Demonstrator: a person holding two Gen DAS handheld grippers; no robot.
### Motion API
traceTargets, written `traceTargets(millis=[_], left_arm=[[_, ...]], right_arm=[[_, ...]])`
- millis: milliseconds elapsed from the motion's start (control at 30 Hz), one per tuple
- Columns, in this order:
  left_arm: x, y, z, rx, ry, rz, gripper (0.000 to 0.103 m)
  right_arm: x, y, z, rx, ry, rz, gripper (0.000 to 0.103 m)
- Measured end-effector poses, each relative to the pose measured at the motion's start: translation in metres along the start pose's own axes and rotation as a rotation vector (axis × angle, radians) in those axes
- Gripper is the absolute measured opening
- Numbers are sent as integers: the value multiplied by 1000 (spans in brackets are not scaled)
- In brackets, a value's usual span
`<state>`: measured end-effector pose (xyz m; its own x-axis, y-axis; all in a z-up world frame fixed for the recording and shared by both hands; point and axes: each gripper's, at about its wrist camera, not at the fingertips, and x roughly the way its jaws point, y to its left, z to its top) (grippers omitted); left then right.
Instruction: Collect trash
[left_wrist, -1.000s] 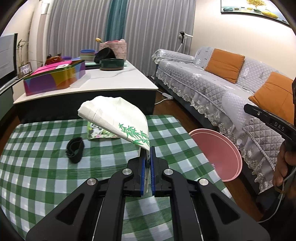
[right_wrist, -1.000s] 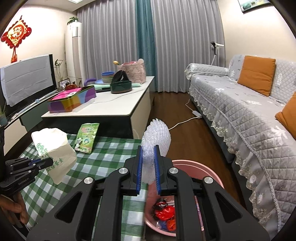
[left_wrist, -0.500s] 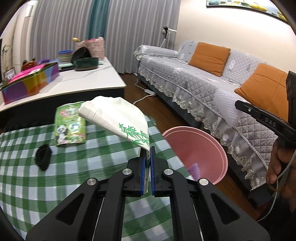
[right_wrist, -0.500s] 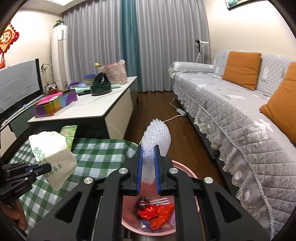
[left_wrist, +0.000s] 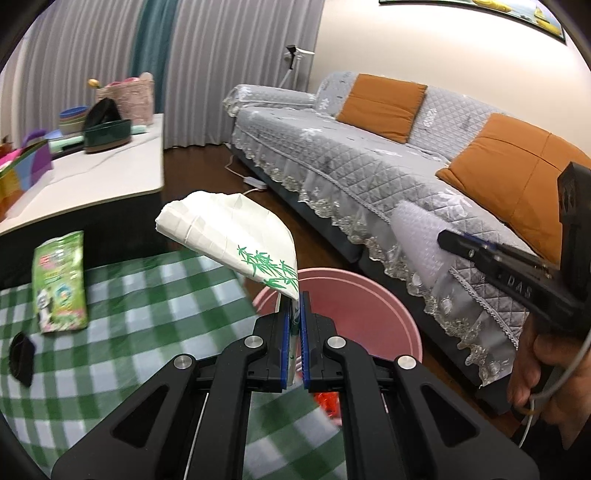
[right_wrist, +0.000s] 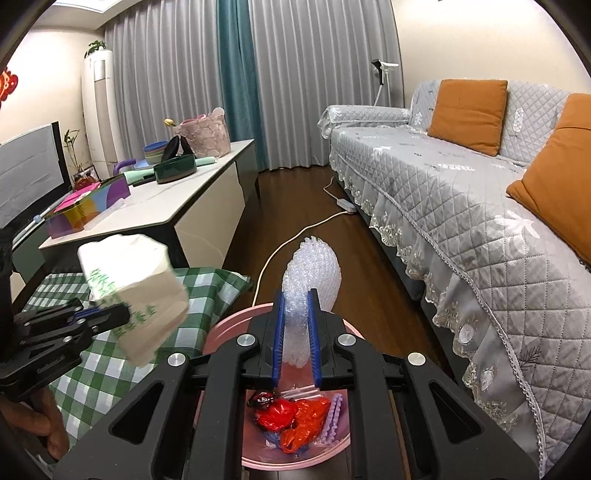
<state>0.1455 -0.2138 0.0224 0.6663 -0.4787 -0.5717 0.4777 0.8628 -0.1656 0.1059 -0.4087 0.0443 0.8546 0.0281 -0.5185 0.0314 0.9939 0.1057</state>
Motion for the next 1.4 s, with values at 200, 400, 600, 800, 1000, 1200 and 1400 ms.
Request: traceTargets(millis=[200,400,600,800,1000,1200,1400], left_arm=[[31,-17,8,43,30,-38,5],[51,-24,7,63,70,-72,5],[62,-24,1,80,120,-77,25],[42,-10,-3,51,103,-57,25],[5,11,-5,28,70,-14,25],[-47,46,-9,12,31,66,25],[-95,97,-21,-24,-22,173,25]], right_arm=[[11,-6,-3,6,22,-1,12],[20,-9,-9,7,48,5,13],[27,-9,-12,8,70,-20,41],[26,-7,-10,19,67,-19,43],[21,10,-7,-2,56,1,43],[12,38,-3,-9,38,42,43],[-1,82,4,-29,-4,118,43]])
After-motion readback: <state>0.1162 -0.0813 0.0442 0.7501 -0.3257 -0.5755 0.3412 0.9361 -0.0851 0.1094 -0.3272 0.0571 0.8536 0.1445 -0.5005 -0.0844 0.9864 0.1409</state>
